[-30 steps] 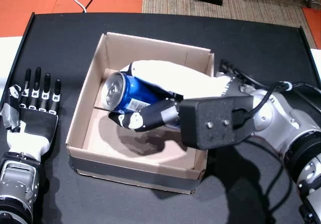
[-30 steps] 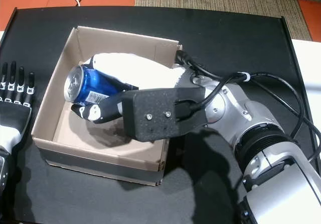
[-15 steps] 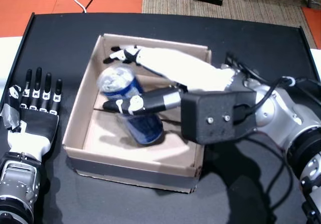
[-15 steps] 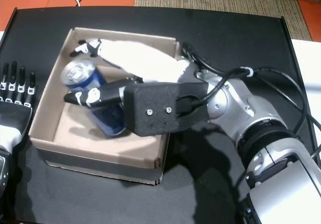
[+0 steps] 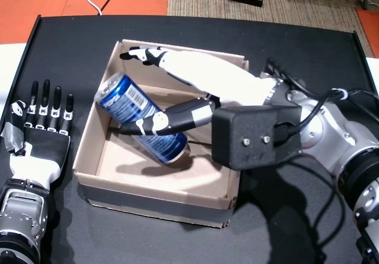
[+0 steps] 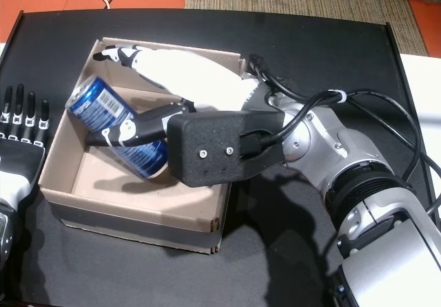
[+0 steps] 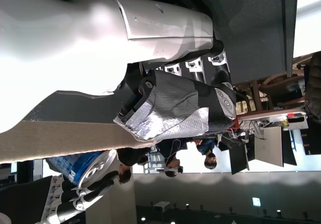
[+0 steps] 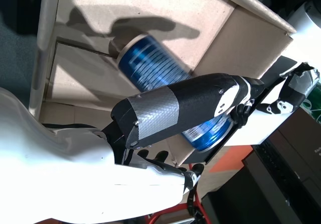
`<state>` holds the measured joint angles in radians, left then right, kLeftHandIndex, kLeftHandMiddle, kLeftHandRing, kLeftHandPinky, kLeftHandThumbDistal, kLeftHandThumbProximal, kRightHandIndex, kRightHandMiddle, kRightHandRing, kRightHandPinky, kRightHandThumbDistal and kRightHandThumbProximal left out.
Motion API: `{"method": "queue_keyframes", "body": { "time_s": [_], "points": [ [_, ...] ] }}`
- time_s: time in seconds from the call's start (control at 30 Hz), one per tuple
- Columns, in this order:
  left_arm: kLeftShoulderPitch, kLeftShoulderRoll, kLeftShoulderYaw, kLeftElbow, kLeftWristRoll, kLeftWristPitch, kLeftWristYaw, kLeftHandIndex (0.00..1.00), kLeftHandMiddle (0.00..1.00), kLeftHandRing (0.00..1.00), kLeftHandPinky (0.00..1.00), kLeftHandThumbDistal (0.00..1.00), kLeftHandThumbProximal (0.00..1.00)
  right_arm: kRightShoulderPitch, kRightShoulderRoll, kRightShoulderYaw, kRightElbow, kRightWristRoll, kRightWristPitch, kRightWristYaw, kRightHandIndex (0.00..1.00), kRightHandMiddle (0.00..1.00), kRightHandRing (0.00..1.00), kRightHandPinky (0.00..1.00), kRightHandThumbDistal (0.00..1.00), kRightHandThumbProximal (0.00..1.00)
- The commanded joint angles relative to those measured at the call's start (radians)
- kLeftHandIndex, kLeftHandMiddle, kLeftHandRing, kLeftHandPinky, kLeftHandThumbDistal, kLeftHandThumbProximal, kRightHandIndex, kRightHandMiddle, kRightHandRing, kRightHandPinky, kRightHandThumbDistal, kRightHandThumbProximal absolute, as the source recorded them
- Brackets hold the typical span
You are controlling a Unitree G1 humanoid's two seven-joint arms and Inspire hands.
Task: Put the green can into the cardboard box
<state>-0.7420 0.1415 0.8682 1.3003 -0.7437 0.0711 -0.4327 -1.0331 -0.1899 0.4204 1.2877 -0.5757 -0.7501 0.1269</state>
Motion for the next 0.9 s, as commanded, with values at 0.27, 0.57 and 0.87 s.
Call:
{"method": "queue_keyframes", "body": {
  "time_s": [0.27,0.57,0.87],
  "points": [
    [0.068,-0.027,-0.012,0.046,0.026,0.013,0.063,0.53,0.53,0.64,0.77,0.00,0.53,-0.002,-0.028,-0.044,-0.029,0.053,-0.079,-0.044,0.88,0.95,1.00,1.00,1.00,0.72],
    [0.072,-0.019,-0.012,0.047,0.026,0.024,0.054,0.48,0.51,0.62,0.76,0.00,0.49,0.025,-0.099,-0.092,-0.081,0.071,-0.192,-0.167,0.89,0.95,1.00,1.00,1.00,0.70],
    [0.069,-0.016,-0.007,0.046,0.020,0.028,0.060,0.48,0.51,0.64,0.76,0.00,0.49,0.078,-0.157,-0.148,-0.105,0.105,-0.259,-0.220,0.88,0.94,1.00,1.00,1.00,0.63]
  ]
}}
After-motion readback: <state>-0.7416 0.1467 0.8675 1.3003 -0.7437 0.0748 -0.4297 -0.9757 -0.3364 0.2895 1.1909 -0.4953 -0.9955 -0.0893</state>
